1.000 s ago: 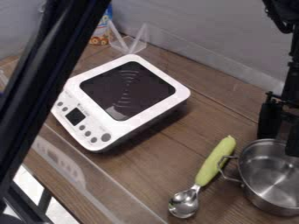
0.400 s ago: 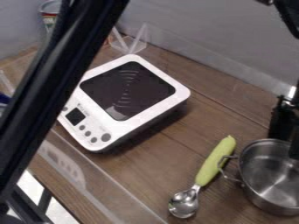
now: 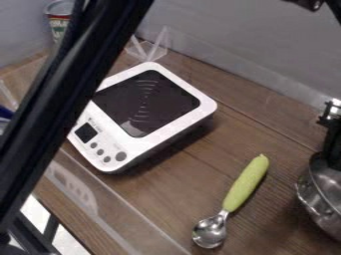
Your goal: Put silver pot on the white and black stove top
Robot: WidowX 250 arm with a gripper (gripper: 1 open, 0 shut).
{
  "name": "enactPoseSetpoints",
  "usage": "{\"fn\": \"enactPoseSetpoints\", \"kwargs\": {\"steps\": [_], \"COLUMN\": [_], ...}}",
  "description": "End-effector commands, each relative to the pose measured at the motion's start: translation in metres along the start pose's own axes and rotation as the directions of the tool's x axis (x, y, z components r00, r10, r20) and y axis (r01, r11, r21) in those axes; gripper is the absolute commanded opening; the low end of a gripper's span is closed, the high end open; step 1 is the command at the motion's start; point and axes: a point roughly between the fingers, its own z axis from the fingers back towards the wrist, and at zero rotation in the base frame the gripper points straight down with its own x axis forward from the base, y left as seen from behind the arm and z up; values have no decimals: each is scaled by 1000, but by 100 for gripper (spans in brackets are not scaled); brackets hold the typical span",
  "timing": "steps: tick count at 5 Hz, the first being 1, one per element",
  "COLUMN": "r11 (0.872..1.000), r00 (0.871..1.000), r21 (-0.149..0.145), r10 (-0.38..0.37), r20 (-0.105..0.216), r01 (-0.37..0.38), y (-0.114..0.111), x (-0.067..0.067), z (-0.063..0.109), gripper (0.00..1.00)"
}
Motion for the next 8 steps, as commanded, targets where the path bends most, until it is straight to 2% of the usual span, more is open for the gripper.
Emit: {"fn": "enactPoseSetpoints", "kwargs": {"steps": [1,2,3,4,5,6,7,8], "r11": [999,998,997,998,998,996,995,995], "r00": [998,998,997,996,995,990,989,991], "r21": [39,53,68,69,52,30,28,22], "r10": [-10,-22,-38,-6,31,82,95,95], "r20": [65,51,66,93,97,115,113,98], "r01": [7,19,34,-1,-36,-86,-99,-97], "y": [-23,-26,-33,-31,-21,-3,9,16], "x": [-14,-37,-69,-92,-99,-115,-112,-112], "z": [37,50,72,90,85,92,84,75], "gripper": [0,0,0,0,100,0,100,100]}}
